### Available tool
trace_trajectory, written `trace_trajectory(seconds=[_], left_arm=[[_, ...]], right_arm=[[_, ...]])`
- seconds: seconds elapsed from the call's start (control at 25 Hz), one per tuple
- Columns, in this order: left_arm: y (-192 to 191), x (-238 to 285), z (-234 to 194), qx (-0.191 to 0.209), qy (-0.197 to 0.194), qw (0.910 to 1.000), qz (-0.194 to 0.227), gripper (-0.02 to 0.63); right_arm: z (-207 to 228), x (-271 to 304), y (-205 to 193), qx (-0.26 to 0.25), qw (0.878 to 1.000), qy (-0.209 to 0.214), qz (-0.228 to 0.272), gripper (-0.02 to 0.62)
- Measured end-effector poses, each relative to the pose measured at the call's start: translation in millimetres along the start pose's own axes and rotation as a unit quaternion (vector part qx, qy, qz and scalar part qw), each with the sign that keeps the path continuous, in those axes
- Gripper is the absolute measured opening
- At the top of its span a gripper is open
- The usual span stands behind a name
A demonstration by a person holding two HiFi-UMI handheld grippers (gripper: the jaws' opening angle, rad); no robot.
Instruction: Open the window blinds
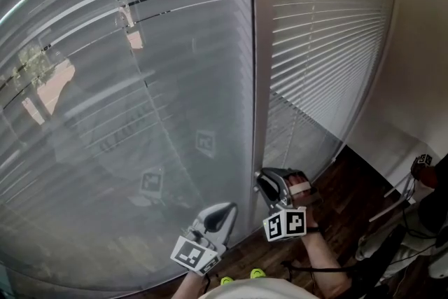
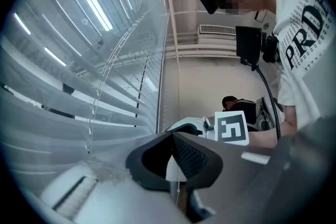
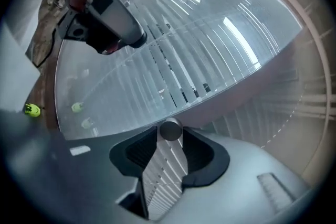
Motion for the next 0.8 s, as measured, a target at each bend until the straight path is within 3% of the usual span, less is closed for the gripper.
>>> trace_trajectory(seconds=[0.32,0.8], left_arm=[[-1.6,1.6,-4.6,-0.001,0.002,1.0000,-0.003,-0.009],[-3.2,6.3,-7.3,-0.005,0.003,1.0000,-0.004,-0.009]], right_arm=[[-2.0,5.9,1.0,-0.042,0.999,-0.021,0.001,0.127],[-0.3,4.9,-0.3,0.027,0.999,-0.023,0.008,0.130]])
Point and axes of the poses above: the fingertips, and each gripper's own axes: x forward along the fingers, z to its right, y out of its top, the point moved 9 cm from there along -x, backward along the fingers, and after that the axes turned 4 degrees about -y, right-handed, at the moved point
